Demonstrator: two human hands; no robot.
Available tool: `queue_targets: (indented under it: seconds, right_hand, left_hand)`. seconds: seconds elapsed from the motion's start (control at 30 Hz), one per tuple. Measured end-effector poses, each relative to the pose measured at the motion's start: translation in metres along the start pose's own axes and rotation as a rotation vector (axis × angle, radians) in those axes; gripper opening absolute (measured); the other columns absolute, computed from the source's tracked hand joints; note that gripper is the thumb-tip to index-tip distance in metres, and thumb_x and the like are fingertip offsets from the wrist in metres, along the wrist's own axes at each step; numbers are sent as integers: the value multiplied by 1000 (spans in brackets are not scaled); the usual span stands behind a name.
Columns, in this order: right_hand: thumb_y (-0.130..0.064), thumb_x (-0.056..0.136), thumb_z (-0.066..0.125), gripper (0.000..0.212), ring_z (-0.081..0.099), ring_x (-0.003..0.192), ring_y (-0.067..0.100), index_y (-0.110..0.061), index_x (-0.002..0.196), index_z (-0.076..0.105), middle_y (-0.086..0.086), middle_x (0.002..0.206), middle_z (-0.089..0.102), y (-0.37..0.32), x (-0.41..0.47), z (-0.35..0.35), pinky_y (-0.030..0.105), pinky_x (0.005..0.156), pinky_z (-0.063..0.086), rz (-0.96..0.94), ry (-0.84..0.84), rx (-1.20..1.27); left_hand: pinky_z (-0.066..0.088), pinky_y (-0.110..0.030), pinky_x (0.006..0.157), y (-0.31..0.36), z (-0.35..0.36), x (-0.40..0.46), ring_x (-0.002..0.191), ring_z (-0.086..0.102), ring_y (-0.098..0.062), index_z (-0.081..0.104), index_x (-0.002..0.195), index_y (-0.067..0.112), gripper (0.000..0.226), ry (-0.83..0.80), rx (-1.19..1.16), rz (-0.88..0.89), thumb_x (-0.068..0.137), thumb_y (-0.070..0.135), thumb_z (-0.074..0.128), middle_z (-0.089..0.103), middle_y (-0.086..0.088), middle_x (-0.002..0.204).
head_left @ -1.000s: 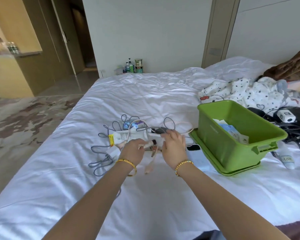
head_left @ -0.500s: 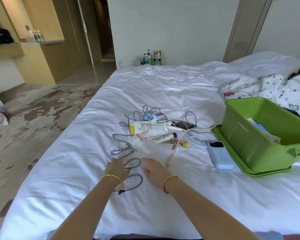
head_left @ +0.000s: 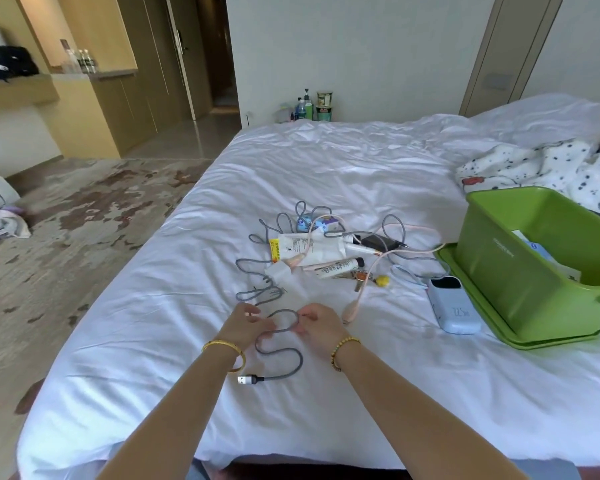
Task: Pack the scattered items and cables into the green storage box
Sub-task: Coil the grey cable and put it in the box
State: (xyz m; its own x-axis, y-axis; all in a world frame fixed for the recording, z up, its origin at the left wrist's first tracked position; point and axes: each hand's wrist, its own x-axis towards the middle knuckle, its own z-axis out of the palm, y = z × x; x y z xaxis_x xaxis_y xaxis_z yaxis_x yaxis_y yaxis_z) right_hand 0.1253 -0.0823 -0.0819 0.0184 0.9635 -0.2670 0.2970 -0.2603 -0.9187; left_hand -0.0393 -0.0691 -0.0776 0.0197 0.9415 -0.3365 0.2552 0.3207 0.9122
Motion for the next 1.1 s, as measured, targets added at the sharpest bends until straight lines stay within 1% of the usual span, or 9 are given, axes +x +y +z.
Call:
queue_targets:
  seconds: [0.1, 0.23, 0.37, 0.5, 0.6, 0.7, 0.9, 1.0, 1.1]
  right_hand:
    - [-3, 88, 48, 20, 62, 78, 17, -18, 81, 58, 5, 80, 69, 1, -6, -1, 29, 82, 51, -15, -25, 13]
    - [-4, 90, 45, 27, 60, 91, 18, -16, 112, 56, 13, 99, 69, 1, -15, -6, 30, 92, 48, -31, -55, 10]
    - [-1, 92, 38, 39, 56, 93, 13, -14, 126, 54, 15, 115, 64, -9, -26, -10, 13, 74, 44, -140, -90, -56]
    - [9, 92, 32, 50, 51, 115, 20, -13, 135, 46, 17, 126, 55, -20, -39, -7, 12, 87, 37, -337, -102, -81]
    - [13, 91, 36, 44, 53, 107, 15, -5, 128, 51, 17, 121, 59, -29, -50, -5, 6, 87, 40, -444, -123, 36]
    - [8, 93, 36, 30, 58, 100, 24, 2, 109, 61, 21, 108, 65, -31, -55, -11, 25, 89, 44, -410, 49, 101]
    - [-9, 90, 37, 26, 42, 60, 16, -14, 67, 47, 7, 71, 51, -30, -57, -46, 24, 55, 31, -151, 326, 596]
    - [1, 92, 28, 36, 44, 69, 21, -16, 64, 43, 11, 78, 51, -18, -55, -69, 26, 65, 33, -99, 487, 598]
    - [7, 89, 30, 31, 53, 93, 27, -10, 80, 54, 19, 104, 60, 0, -60, -86, 30, 77, 38, -33, 506, 235]
  left_hand:
    - [49, -22, 68, 7, 7, -9, 70, 62, -16, 43, 101, 15, 36, -130, 247, -12, 80, 26, 71, 65, -3, 81]
    - [38, -17, 47, 12, 13, -21, 52, 47, -9, 51, 90, 15, 11, -92, 535, 119, 90, 25, 57, 58, 2, 61]
    - [34, -14, 47, 24, 8, -32, 51, 45, -6, 58, 68, 23, 25, -23, 490, 247, 92, 30, 54, 52, 5, 57]
    - [36, -17, 51, 39, 7, -45, 55, 44, -9, 64, 78, 18, 21, -103, 298, 245, 93, 22, 50, 50, 3, 61]
    - [36, -18, 51, 46, 10, -52, 53, 42, -10, 65, 80, 20, 18, -108, 245, 280, 92, 21, 53, 50, 3, 62]
    - [38, -23, 55, 52, 14, -59, 53, 42, -12, 61, 83, 22, 11, -63, 109, 297, 91, 27, 56, 52, 0, 66]
    - [43, -14, 51, 56, 23, -72, 53, 47, -8, 61, 77, 20, 11, -240, 312, 274, 88, 18, 60, 51, 2, 66]
    - [44, -18, 58, 53, 30, -81, 54, 52, -9, 57, 70, 20, 22, -241, 451, 259, 91, 16, 52, 53, 1, 63]
    - [43, -18, 60, 47, 36, -87, 54, 51, -9, 59, 71, 20, 25, -189, 425, 314, 94, 20, 48, 47, 2, 60]
